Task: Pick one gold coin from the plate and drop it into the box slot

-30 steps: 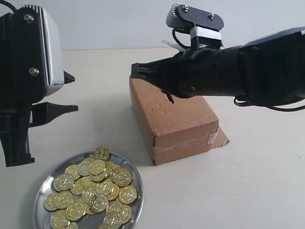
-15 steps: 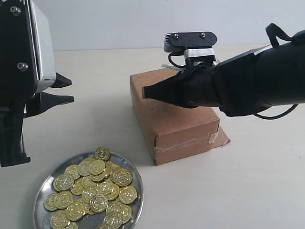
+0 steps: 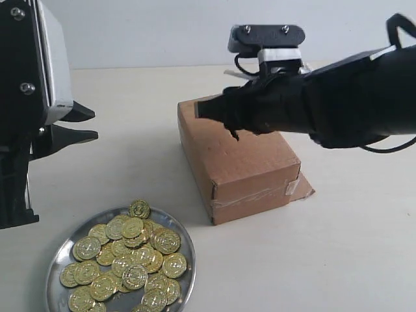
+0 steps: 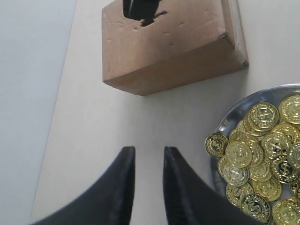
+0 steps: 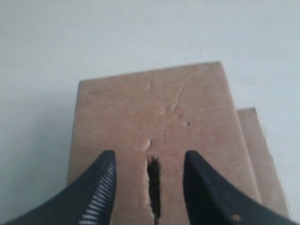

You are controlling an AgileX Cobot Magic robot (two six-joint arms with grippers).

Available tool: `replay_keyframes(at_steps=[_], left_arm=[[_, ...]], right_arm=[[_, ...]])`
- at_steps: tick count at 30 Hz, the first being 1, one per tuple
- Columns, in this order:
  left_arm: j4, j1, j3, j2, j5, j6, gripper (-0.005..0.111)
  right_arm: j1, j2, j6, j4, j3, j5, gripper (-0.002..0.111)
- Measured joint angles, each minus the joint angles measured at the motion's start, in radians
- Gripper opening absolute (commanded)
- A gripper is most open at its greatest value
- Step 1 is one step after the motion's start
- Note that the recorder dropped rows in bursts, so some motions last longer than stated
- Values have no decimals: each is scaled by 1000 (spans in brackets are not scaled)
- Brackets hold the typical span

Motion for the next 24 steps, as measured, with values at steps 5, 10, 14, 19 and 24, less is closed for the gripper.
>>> replay_keyframes(at_steps=[5, 10, 14, 19, 24], left_arm=[[1, 0, 0, -85, 2, -194, 0], [-16, 0, 51, -256, -73, -443, 0], [-64, 0, 178, -424, -247, -564, 0], [-78, 0, 391, -594, -458, -731, 0], [-81, 0, 600, -661, -632, -886, 0]], right_arm=[[0, -184, -101, -13, 0, -29, 0], [0, -438, -228, 16, 14, -51, 0], [0, -664, -279, 17, 116, -56, 0], [0, -912, -295, 13, 339, -56, 0], [0, -1140, -273, -7, 530, -49, 0]])
